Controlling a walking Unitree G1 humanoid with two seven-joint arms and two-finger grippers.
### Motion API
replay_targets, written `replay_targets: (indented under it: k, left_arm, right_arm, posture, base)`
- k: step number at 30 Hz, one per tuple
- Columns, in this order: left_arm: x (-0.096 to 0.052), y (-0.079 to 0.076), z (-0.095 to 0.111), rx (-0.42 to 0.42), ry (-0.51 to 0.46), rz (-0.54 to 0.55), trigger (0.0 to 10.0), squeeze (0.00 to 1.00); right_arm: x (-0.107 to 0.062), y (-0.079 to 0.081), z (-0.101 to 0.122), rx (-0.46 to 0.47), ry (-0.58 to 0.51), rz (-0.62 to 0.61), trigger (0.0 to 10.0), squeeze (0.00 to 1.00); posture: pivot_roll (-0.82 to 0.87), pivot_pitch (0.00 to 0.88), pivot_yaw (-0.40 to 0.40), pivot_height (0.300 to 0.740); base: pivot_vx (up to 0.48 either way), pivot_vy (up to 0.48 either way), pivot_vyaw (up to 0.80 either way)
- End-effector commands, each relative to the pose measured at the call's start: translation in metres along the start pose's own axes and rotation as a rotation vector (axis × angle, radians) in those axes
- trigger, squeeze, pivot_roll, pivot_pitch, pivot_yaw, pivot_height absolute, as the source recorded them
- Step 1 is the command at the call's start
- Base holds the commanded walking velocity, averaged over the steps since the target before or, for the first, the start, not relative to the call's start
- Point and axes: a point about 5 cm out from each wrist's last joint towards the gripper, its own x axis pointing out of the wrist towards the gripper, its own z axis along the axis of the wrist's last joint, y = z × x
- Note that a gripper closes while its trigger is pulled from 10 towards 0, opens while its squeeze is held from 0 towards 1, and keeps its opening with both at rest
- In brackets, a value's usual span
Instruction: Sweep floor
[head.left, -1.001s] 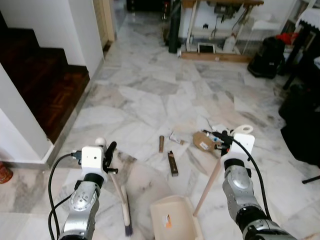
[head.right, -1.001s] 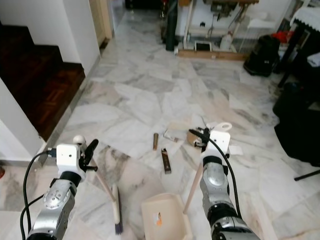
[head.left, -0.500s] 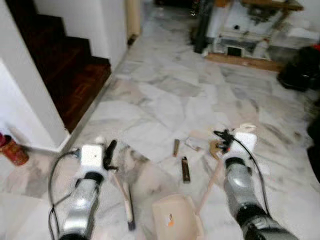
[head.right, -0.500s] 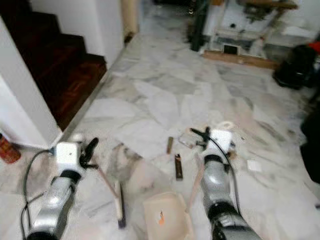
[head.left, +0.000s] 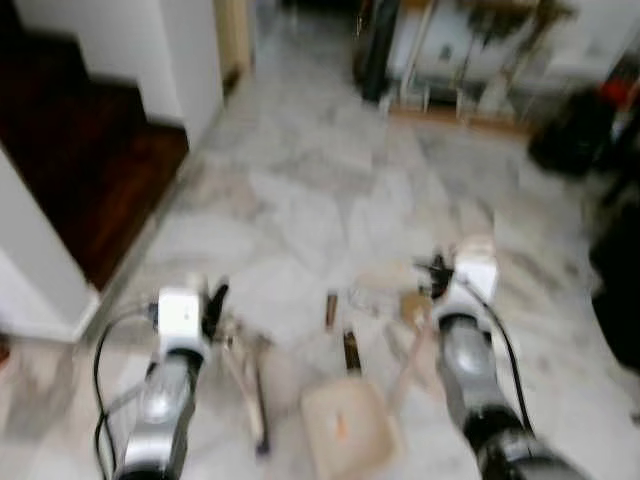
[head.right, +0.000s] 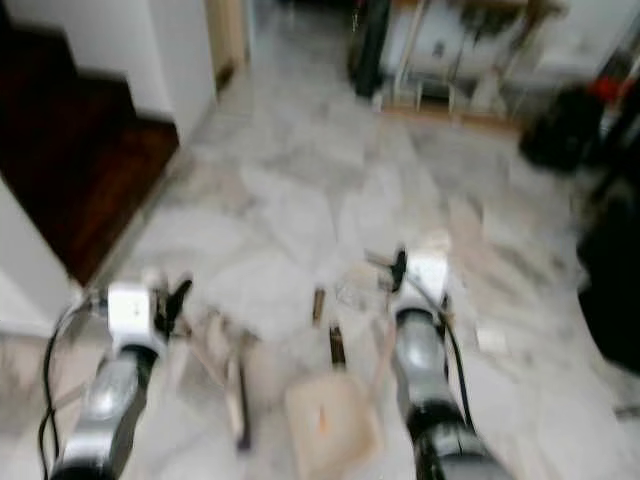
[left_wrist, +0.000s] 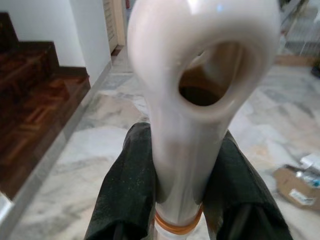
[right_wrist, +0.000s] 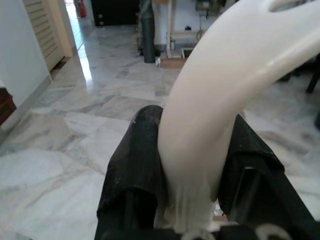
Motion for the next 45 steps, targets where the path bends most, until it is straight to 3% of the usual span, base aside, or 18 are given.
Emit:
replay_targets:
  k: [1, 4, 39, 45]
  left_arm:
    - [0.002, -0.005, 0.005, 0.003, -0.026, -0.012, 10.0, 0.0]
    - [0.003, -0.005, 0.006, 0.006, -0.026, -0.01, 10.0, 0.0]
    - [0.004, -0.002, 0.009, 0.017, -0.039, -0.008, 10.0, 0.0]
    - [0.004, -0.002, 0.01, 0.014, -0.044, -0.007, 10.0, 0.0]
  right_arm:
    - [0.004, -0.01, 0.008, -0.001, -0.033, -0.03, 10.0, 0.0]
    - [0.004, -0.01, 0.009, 0.0, -0.037, -0.031, 10.0, 0.0]
    - [0.006, -0.015, 0.016, 0.007, -0.076, -0.057, 10.0, 0.0]
    - [0.008, -0.02, 0.02, 0.003, -0.092, -0.074, 10.0, 0.0]
  posture:
    - [-0.01, 0.069, -0.04, 0.74]
    - [-0.01, 0.071, -0.039, 0.74]
    - [0.0, 0.069, -0.028, 0.74]
    - [0.0, 0.068, -0.027, 0.74]
  base:
    - [0.341, 0.0, -0.8]
    - [0.341, 0.0, -0.79]
    - [0.341, 0.0, 0.0]
    - [0.0, 0.0, 0.0]
